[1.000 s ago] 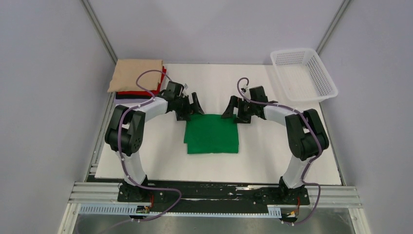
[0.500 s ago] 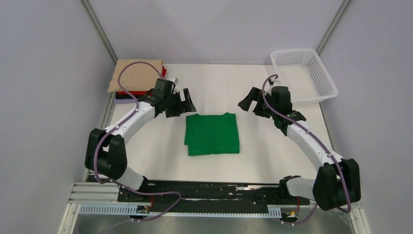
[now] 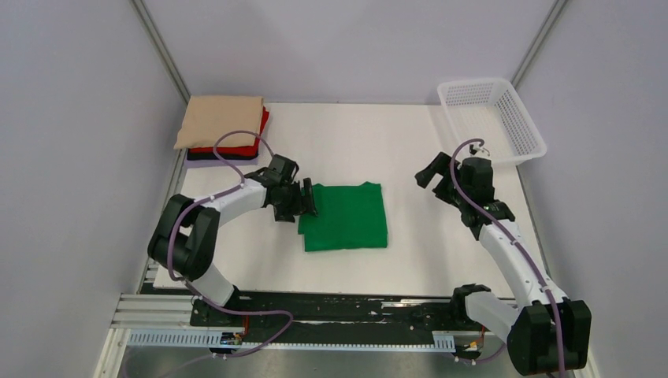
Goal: Fold and stack the t-shirts
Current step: Put the neatly folded tshirt into the corner of the board with the left arm
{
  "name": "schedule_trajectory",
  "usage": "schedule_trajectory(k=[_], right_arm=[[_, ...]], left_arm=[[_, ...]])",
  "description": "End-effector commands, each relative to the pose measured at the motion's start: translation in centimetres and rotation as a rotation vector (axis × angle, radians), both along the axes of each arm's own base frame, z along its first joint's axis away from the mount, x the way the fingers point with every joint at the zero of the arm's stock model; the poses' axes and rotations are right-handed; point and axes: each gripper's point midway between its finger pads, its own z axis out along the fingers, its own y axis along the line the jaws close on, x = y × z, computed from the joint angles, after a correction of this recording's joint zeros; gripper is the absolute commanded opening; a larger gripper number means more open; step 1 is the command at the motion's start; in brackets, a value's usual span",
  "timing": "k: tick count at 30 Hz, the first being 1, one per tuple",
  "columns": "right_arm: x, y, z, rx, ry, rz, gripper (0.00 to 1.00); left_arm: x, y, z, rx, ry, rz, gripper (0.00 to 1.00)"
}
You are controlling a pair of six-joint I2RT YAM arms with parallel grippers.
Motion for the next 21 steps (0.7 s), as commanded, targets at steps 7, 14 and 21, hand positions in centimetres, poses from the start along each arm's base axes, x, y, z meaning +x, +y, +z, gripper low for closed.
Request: schedule_trajectory(k=[7, 14, 21], right_arm=[[-0.6, -1.5, -0.1, -0.021, 0.002, -0.048, 1.0], [-0.2, -1.9, 0.2, -0.03, -0.001, -0.044, 1.0], [-0.3, -2.9, 1.0, -0.072, -0.039, -0.069, 1.0]], left_arm=[[0.7, -3.0, -4.1, 0.049, 0.062, -0.031, 0.65], [1.1, -3.6, -5.7, 0.195, 0.078, -0.027, 0.08], [5.4, -0.7, -3.0, 0.528, -0.107, 0.006, 0.0]])
